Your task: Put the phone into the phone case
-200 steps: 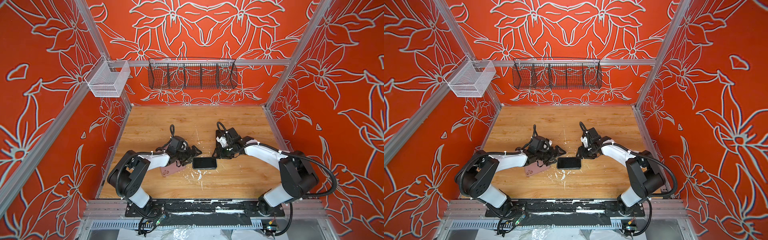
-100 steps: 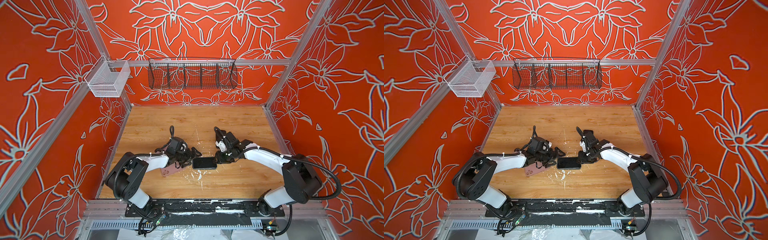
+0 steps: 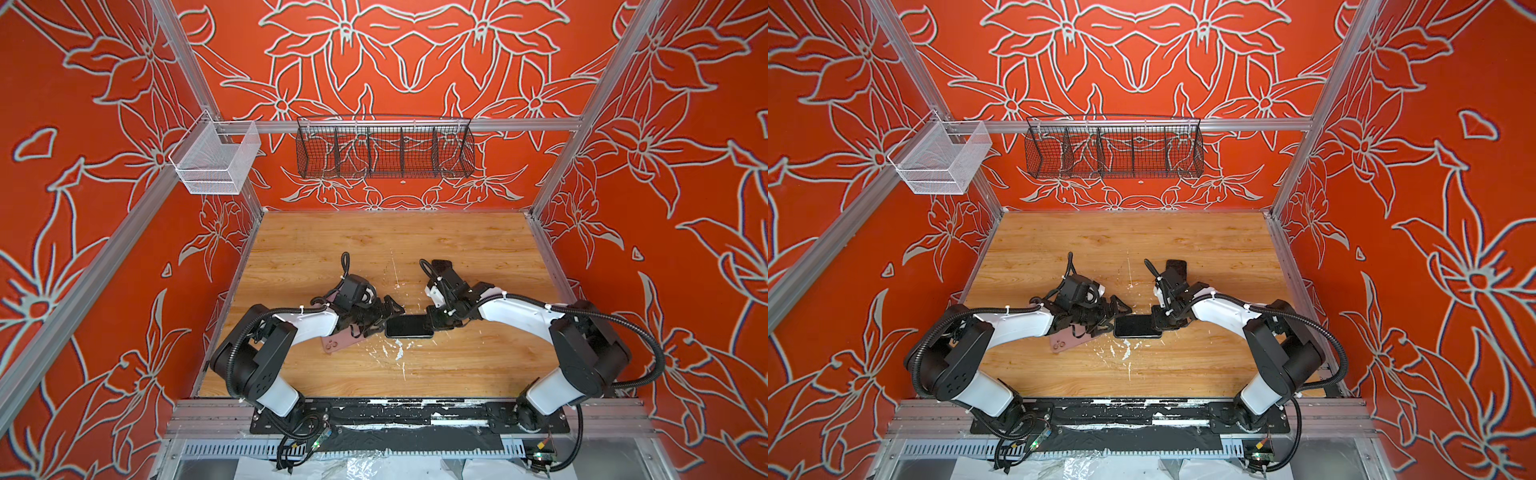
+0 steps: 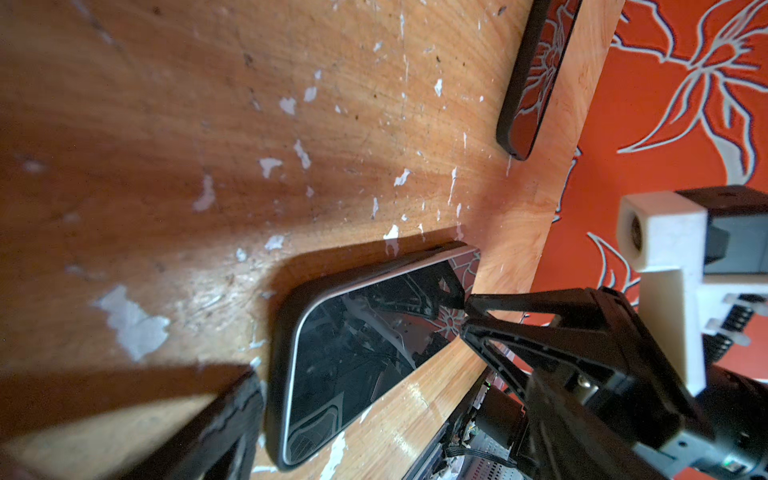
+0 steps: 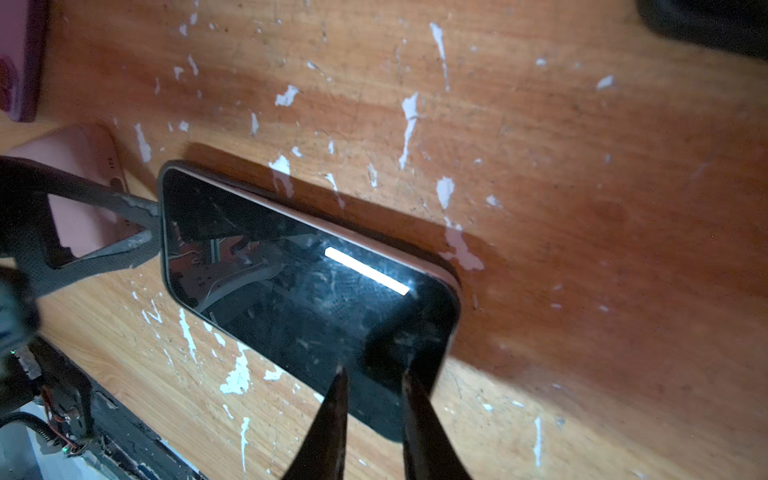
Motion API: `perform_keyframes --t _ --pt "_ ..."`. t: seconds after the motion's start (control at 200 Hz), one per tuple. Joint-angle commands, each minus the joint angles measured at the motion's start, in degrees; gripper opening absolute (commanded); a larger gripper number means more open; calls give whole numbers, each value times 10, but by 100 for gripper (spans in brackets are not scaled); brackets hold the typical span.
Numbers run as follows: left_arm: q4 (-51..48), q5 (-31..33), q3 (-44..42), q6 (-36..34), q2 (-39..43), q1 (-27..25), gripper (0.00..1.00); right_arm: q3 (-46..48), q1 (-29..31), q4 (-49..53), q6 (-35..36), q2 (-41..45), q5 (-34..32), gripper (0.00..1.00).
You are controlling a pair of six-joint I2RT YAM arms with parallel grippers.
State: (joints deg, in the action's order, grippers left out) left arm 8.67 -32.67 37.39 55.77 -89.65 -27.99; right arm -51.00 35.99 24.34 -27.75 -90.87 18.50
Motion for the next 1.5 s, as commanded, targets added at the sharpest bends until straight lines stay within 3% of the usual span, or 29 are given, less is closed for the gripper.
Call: perform_keyframes --t 0.0,0.335,0.55,0.741,1.106,1.496 --pt "-6 -3 3 4 -6 -7 97 2 8 1 -10 -22 -8 24" --pt "-1 -4 7 6 -12 -9 97 3 15 -7 -19 -15 -6 24" --pt "-6 -5 5 4 -1 -9 97 7 9 11 -32 76 -24 38" --pt "-9 -12 6 -2 6 -9 97 44 -9 8 -51 112 -17 44" --pt "-21 -28 6 -23 5 -9 97 144 -44 -112 -90 110 66 54" --pt "-22 -28 7 -25 3 -10 97 189 -63 -237 -113 64 134 58"
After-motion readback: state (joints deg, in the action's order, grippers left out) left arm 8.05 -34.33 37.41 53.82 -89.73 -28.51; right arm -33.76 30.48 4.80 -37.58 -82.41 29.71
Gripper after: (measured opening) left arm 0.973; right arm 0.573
